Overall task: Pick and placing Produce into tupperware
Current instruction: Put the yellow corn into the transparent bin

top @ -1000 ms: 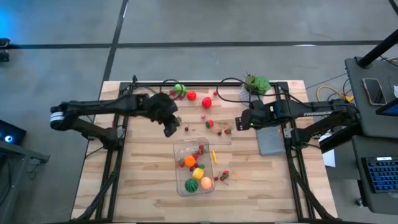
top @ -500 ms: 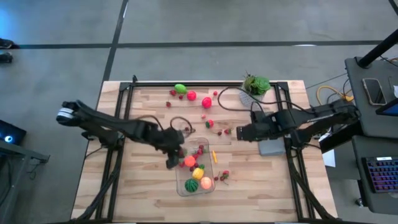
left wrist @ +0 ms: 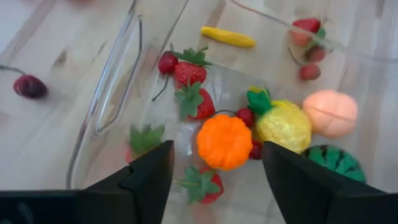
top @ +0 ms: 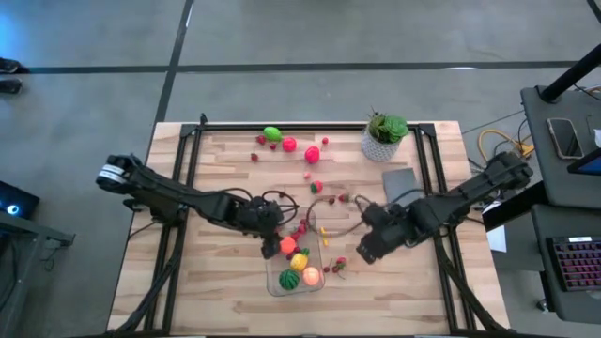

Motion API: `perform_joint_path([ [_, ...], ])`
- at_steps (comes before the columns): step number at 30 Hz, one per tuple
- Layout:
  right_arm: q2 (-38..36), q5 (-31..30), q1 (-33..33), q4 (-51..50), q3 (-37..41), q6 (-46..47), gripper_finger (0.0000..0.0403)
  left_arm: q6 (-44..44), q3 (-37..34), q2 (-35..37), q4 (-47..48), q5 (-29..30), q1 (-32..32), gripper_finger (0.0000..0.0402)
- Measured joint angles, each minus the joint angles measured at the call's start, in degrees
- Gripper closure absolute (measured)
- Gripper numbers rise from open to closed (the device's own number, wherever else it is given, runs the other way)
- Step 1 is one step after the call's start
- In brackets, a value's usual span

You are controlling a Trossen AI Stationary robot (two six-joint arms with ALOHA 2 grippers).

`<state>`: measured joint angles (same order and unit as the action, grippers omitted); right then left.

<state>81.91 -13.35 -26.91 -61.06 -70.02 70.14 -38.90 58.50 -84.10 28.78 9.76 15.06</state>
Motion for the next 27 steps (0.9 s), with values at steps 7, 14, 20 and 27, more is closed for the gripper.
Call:
perform_joint_path([
  [7,6.46,-0.31,2.68,-1.16,0.07,-5.82,0.016,-11.67,0.75,4.44,-0.21,2.24,0.02,0.0157],
  [14,12.39,7.11,14.08,4.84,0.09,-14.86,0.0163,-19.58,1.23,11.48,-0.24,8.02,0.06,0.0157],
  [20,15.94,10.83,18.32,18.77,0.07,-19.68,0.0166,-21.0,1.07,16.23,5.86,15.29,-0.01,0.0157],
  [27,18.4,13.88,21.43,21.91,0.95,-17.23,0.0165,-25.43,0.64,21.04,17.58,19.55,-0.05,0.0157],
])
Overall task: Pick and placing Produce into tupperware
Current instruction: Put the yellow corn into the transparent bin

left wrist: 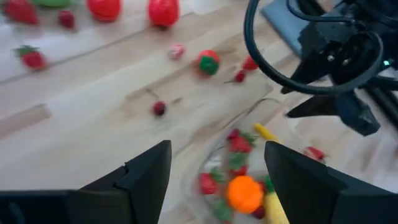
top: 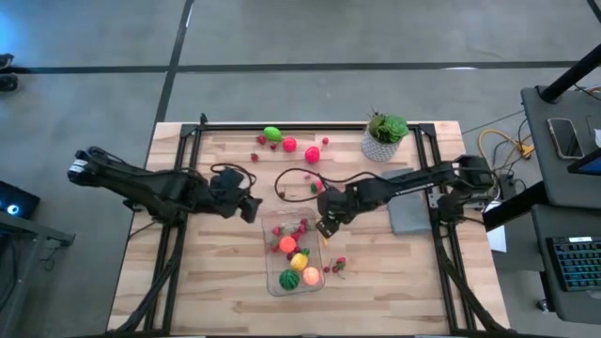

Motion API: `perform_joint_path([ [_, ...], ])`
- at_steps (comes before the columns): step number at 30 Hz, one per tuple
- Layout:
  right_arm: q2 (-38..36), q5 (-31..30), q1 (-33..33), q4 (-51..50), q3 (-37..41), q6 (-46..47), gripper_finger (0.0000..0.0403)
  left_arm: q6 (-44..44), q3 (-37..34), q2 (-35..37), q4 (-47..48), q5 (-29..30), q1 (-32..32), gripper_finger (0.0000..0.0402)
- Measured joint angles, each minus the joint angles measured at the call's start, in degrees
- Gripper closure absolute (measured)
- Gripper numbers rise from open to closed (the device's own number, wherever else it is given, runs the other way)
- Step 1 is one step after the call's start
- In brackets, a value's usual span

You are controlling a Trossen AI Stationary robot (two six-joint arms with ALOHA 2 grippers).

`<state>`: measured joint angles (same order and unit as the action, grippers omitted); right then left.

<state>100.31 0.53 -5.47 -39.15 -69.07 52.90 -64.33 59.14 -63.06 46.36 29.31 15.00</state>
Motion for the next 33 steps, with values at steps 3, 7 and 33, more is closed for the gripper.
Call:
perform_joint_path([
  [3,1.48,0.48,-0.72,3.32,0.33,0.48,0.0166,-0.01,-0.56,1.76,2.05,0.69,-0.02,0.0157],
  [7,3.62,0.44,-2.43,6.3,0.38,3.87,0.0167,0.1,-0.69,3.15,5.28,1.57,-0.14,0.0157],
  [33,6.65,-7.26,-7.76,8.57,1.9,23.27,0.0171,0.54,-1.34,2.88,9.69,1.1,-0.42,0.0157],
])
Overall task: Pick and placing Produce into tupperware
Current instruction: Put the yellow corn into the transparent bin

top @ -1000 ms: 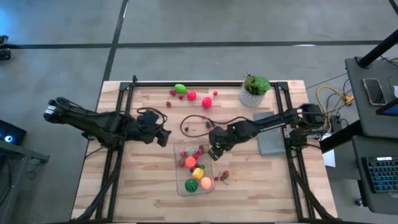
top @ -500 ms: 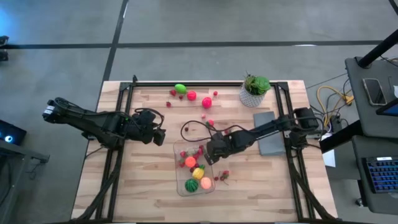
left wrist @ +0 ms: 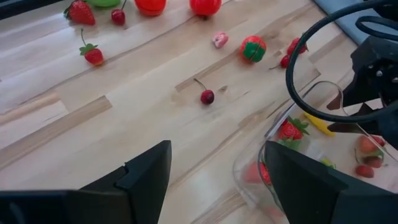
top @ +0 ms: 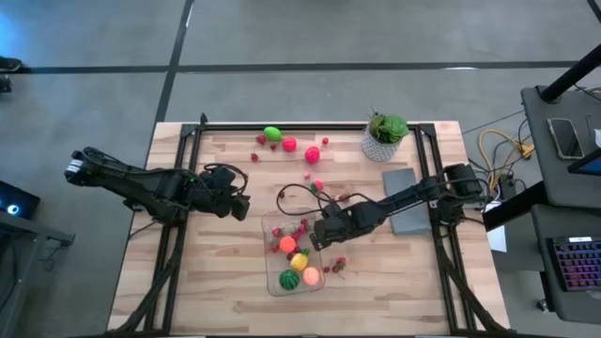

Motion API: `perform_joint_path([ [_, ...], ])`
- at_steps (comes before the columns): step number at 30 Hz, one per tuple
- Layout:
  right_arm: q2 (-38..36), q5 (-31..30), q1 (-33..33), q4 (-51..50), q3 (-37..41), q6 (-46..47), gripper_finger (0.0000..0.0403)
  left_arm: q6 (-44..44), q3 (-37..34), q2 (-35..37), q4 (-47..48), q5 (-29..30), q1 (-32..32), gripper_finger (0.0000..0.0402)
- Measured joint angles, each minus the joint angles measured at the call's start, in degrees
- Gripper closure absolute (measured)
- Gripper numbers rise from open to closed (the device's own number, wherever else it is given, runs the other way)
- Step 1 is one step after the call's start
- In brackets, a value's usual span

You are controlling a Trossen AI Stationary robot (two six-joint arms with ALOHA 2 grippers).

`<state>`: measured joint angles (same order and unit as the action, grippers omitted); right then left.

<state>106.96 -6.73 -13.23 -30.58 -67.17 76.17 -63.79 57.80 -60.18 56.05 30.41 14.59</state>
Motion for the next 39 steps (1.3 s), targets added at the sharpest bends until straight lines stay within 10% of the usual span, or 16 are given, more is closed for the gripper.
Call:
perform_joint_path([
  [39,3.62,-5.38,-1.08,10.75,1.7,-10.69,0.0171,-0.35,0.02,-0.41,-0.14,-0.36,0.0,0.0157],
])
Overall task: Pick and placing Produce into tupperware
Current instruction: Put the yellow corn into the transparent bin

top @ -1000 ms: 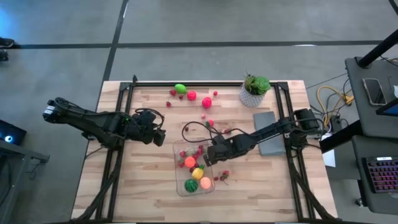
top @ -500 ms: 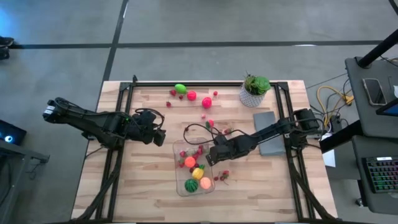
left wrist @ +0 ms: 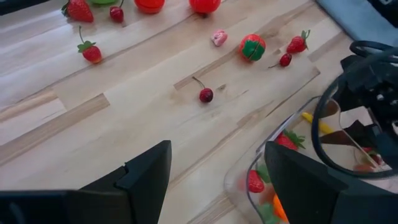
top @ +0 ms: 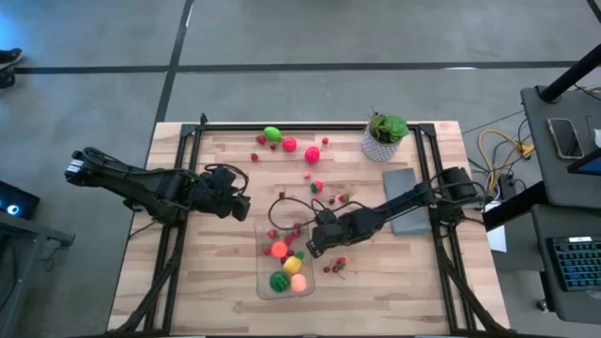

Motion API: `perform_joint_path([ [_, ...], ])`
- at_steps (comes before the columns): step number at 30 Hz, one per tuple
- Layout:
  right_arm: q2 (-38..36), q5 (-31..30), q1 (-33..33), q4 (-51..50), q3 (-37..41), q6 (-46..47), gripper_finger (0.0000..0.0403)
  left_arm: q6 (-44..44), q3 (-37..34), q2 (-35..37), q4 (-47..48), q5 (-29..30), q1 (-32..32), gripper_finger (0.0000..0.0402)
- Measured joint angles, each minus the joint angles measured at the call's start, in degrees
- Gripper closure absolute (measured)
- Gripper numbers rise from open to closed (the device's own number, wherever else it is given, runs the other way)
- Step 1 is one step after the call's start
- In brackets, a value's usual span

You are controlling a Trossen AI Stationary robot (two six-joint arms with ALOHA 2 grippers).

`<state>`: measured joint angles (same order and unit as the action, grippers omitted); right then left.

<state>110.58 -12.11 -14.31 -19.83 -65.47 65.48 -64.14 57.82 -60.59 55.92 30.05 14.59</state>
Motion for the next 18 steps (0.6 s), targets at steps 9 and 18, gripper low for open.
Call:
perform_joint_path([
  [9,0.25,-1.2,0.04,-3.41,-0.83,-1.47,0.0181,0.02,0.0,-0.09,-0.06,0.01,0.0,0.0157],
  [18,0.53,-4.23,-0.04,-3.81,-0.63,-2.26,0.0225,0.35,-0.02,-0.4,-0.06,0.33,0.0,0.0157],
])
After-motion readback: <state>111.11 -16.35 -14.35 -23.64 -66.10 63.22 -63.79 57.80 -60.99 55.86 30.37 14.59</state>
